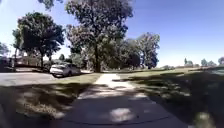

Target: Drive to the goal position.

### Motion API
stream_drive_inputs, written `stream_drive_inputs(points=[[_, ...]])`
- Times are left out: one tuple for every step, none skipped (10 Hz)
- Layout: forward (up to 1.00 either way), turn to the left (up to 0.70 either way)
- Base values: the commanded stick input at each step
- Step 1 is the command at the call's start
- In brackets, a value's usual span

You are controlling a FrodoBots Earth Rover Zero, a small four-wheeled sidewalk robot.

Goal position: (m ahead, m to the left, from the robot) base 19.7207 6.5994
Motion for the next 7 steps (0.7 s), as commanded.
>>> stream_drive_inputs(points=[[0.85,-0.02],[0.85,-0.02],[0.85,-0.02],[0.85,-0.02],[0.85,-0.02],[0.85,-0.02],[0.85,-0.02]])
